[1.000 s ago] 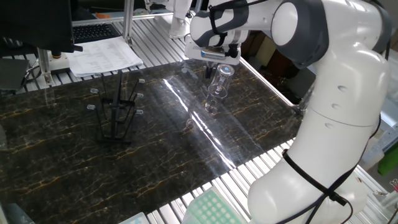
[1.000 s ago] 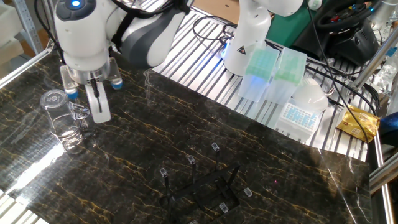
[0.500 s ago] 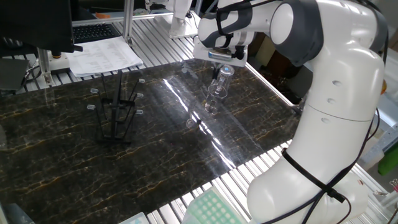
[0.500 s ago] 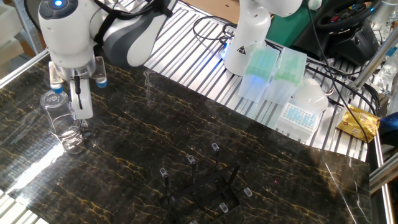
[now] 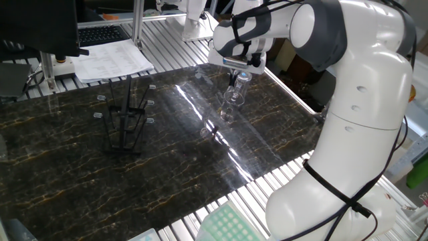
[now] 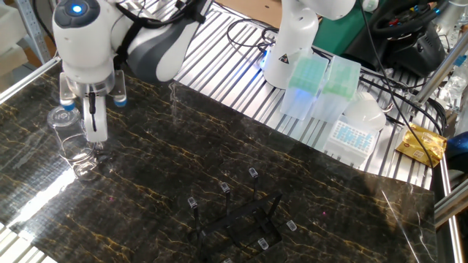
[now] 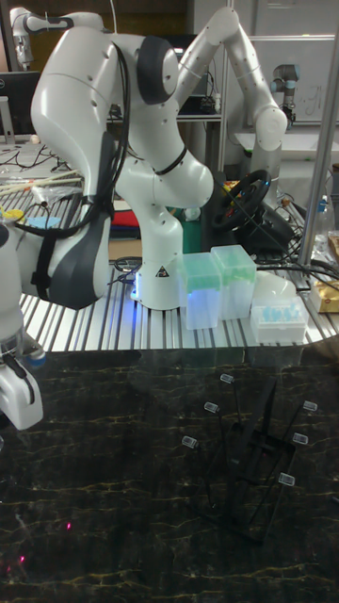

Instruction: Put the cup on the cup rack

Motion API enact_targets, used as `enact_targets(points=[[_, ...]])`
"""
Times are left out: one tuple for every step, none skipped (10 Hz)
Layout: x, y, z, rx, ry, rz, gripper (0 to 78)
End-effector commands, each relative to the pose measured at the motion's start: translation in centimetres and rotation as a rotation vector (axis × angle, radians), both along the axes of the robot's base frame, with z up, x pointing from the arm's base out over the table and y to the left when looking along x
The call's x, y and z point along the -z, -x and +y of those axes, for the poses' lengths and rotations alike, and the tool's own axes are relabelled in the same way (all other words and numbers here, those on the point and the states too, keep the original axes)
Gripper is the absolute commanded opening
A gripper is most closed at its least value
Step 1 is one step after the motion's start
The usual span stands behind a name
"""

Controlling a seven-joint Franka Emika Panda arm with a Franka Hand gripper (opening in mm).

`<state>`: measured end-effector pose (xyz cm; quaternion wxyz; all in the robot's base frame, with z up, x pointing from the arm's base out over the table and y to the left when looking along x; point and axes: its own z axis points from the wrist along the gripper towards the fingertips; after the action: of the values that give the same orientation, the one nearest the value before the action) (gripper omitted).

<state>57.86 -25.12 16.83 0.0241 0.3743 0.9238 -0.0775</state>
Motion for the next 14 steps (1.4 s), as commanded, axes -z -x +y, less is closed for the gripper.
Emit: enact_targets(points=[[0.0, -0.1, -0.1, -0.018, -0.008, 0.000, 0.0], [0.0, -0.1, -0.1, -0.038, -0.059, -0.037, 0.0], [0.0, -0.1, -0.1, -0.037, -0.042, -0.043, 0.0], [0.0, -0.1, -0.1, -0.048, -0.017, -0.024, 0.0], [0.0, -0.1, -0.1, -0.058, -0.061, 0.011, 0.0], [0.0, -0.1, -0.1, -0.058, -0.094, 0.026, 0.0], [0.0, -0.1, -0.1, -0.059, -0.111, 0.023, 0.0], [0.0, -0.1, -0.1, -0.059, -0.107, 0.022, 0.0], [0.0, -0.1, -0.1, -0.054, -0.096, 0.021, 0.0], [0.0, -0.1, -0.1, -0.062, -0.081, 0.021, 0.0], [0.0, -0.1, -0.1, -0.065, -0.074, 0.022, 0.0], [0.0, -0.2, -0.4, -0.078, -0.043, 0.026, 0.0], [0.0, -0.2, -1.5, -0.070, -0.052, 0.033, 0.0], [0.0, -0.1, -2.1, -0.066, -0.054, 0.034, 0.0]])
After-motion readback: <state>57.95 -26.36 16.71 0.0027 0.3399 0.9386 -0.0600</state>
